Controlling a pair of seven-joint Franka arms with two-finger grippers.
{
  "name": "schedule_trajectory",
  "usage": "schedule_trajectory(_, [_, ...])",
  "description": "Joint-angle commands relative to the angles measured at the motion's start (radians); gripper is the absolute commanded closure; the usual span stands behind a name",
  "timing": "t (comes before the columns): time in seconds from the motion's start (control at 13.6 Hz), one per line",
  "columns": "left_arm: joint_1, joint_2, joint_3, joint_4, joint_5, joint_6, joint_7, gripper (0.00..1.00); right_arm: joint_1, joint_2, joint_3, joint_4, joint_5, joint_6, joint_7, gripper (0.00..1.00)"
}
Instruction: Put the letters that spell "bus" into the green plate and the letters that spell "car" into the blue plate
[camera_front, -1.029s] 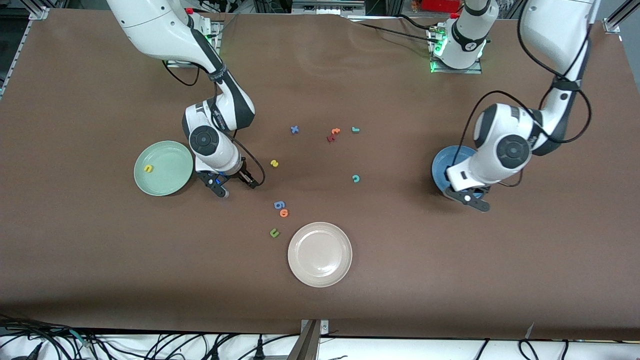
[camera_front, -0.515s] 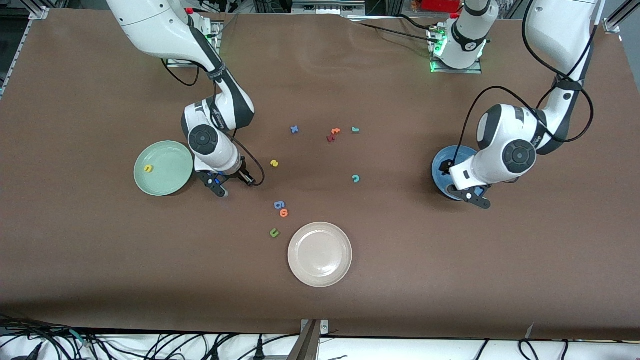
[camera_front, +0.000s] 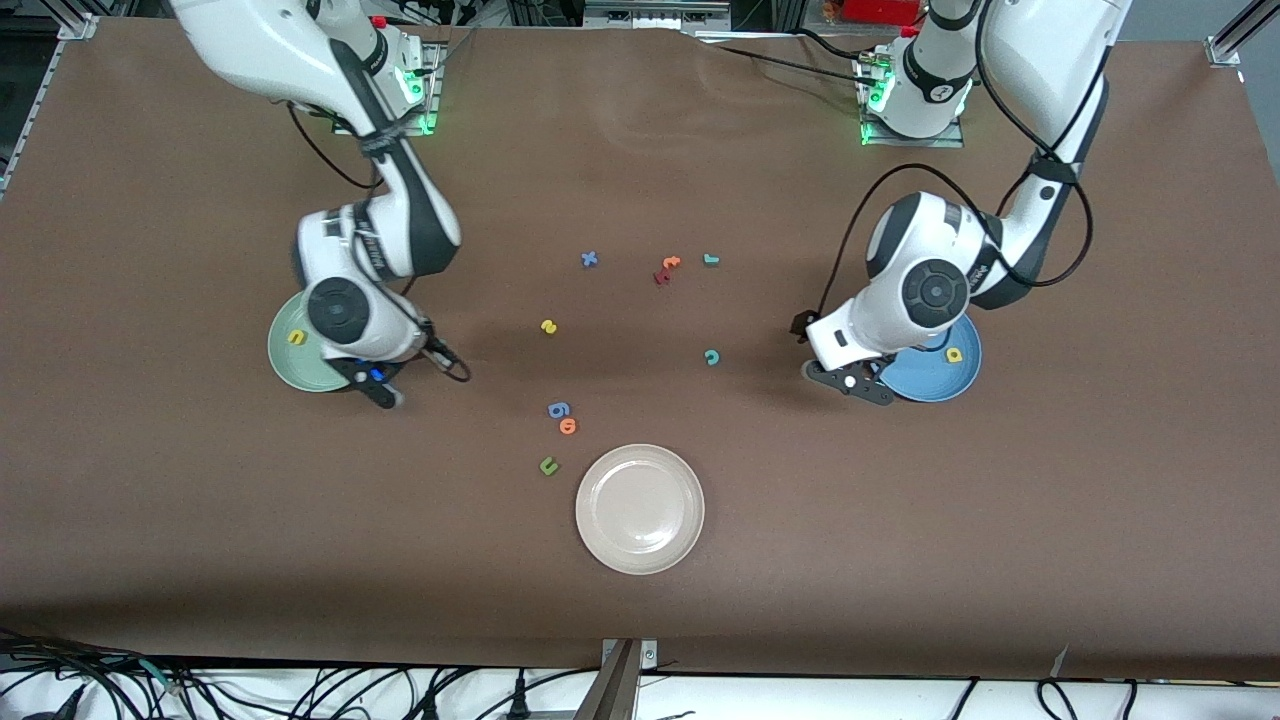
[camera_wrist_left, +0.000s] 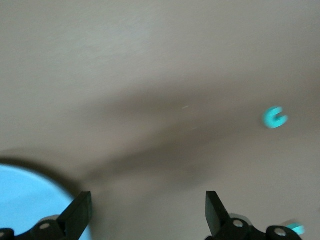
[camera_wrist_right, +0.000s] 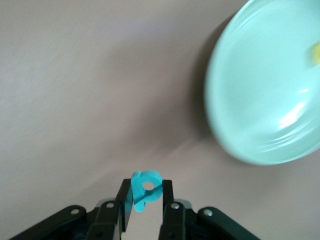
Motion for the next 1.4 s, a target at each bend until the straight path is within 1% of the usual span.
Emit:
schedule_trajectory(0.0, [-0.09,0.04,0.006,0.081,-0.022,-0.019,-0.126,0.0,-0.002,-0.039,-0.102,0.005,0.015,-0.12,-0.217,1.0])
schedule_trajectory(0.15, [-0.165,0.078,0.008,0.108,-0.014,-0.003,-0.206,0.0,-0.005,-0.04,-0.177,-0.023,0.016,-0.129,-0.363,1.0])
schedule_trajectory(0.22, [-0.179,0.104,0.008,0.131,-0.012,0.017,-0.247,0.0,-0.008,-0.032,-0.203,-0.05,0.016,-0.113,-0.42,1.0])
schedule_trajectory(0.37, [-0.185,0.146,0.008,0.148,-0.009,0.079,-0.275,0.0,-0.055,-0.012,-0.21,-0.095,0.018,-0.067,-0.495,1.0])
schedule_trajectory(0.44, [-0.199,0.16,0.008,0.151,-0.006,0.093,-0.275,0.0,-0.072,0.002,-0.21,-0.112,0.025,-0.042,-0.532,1.0])
schedule_trajectory(0.59, [-0.226,0.169,0.009,0.182,0.038,0.098,-0.275,0.0,-0.093,0.026,-0.21,-0.143,0.044,0.031,-0.592,1.0])
schedule_trajectory(0.81, [-0.229,0.213,0.008,0.245,0.044,0.095,-0.277,0.0,-0.103,0.049,-0.21,-0.152,0.09,0.046,-0.624,1.0])
schedule_trajectory(0.96, [-0.237,0.22,0.009,0.249,0.046,0.096,-0.285,0.0,-0.103,0.059,-0.21,-0.156,0.105,0.047,-0.624,1.0])
schedule_trajectory(1.03, [-0.254,0.227,0.014,0.249,0.046,0.096,-0.291,0.0,-0.103,0.059,-0.21,-0.158,0.107,0.047,-0.624,0.86])
schedule_trajectory(1.1, [-0.256,0.235,0.016,0.248,0.052,0.1,-0.294,0.0,-0.103,0.059,-0.21,-0.157,0.105,0.047,-0.624,0.53])
schedule_trajectory(1.18, [-0.259,0.235,0.016,0.248,0.081,0.1,-0.305,0.0,-0.101,0.056,-0.21,-0.156,0.107,0.047,-0.624,0.33])
schedule_trajectory(1.25, [-0.262,0.236,0.014,0.243,0.133,0.101,-0.337,0.0,-0.101,0.048,-0.21,-0.155,0.107,0.044,-0.624,0.23])
schedule_trajectory(1.32, [-0.262,0.244,0.012,0.239,0.196,0.109,-0.379,0.0,-0.1,0.04,-0.208,-0.149,0.107,0.035,-0.623,0.15])
